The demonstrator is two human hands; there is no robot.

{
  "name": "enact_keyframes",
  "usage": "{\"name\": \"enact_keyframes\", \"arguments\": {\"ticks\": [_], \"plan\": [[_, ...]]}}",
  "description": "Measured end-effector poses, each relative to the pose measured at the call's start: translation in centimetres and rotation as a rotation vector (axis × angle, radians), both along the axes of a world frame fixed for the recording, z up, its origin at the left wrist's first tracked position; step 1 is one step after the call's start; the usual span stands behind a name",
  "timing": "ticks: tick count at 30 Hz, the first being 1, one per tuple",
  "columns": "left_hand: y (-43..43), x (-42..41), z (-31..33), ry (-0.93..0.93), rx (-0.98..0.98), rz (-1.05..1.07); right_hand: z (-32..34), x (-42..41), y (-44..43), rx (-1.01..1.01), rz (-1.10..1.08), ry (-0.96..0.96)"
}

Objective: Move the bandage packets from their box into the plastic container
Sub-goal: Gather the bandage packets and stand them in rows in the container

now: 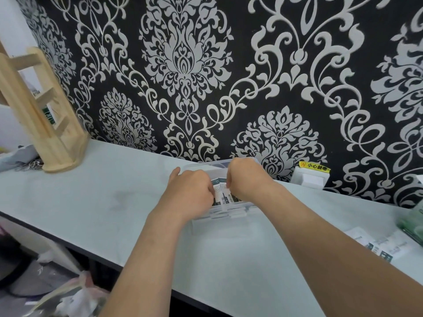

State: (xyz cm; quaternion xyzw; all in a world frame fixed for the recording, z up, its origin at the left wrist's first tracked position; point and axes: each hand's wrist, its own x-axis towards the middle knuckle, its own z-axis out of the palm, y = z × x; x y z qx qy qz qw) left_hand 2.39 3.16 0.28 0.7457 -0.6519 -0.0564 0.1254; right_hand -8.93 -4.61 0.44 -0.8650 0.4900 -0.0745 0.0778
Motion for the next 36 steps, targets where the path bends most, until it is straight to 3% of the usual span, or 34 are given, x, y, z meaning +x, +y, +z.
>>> {"name": "enact_keyframes", "arguments": {"ticks": [4, 8, 12, 15, 19, 24, 28, 36], "plan": [[-0.1, -0.1, 0.3, 0.056, -0.101, -0.001, 1.3, -1.7, 0.0, 0.006, -0.097, -0.203], [0.3, -1.5, 1.1, 0.173, -0.321, -0.016, 3.3, -5.2, 0.4, 0.03, -0.172, -0.381], [0.8, -6.5, 1.7, 0.209, -0.489, -0.29, 4.1, -10.4, 1.4, 0.079, -0.23, -0.366], [0.8, -11.1, 0.9, 0.211, -0.231, -0.42, 3.1, -14.5, 1.6, 0.169, -0.302, -0.19], [-0.7, -15.7, -1.8, -0.015, 0.143, -0.463, 1.8, -20.4, 2.9, 0.339, -0.337, -0.035], [-1.4, -20.3, -3.6, -0.13, 0.263, -0.533, -1.2, -24.8, 3.3, 0.441, -0.292, 0.209], [-2.4, -22.2, -4.1, 0.017, 0.226, -0.402, -2.5, -26.1, 3.0, 0.401, -0.284, 0.165], [-3.4, -21.2, -3.9, 0.115, 0.256, -0.269, -3.4, -26.2, 2.7, 0.372, -0.285, -0.144]]}}
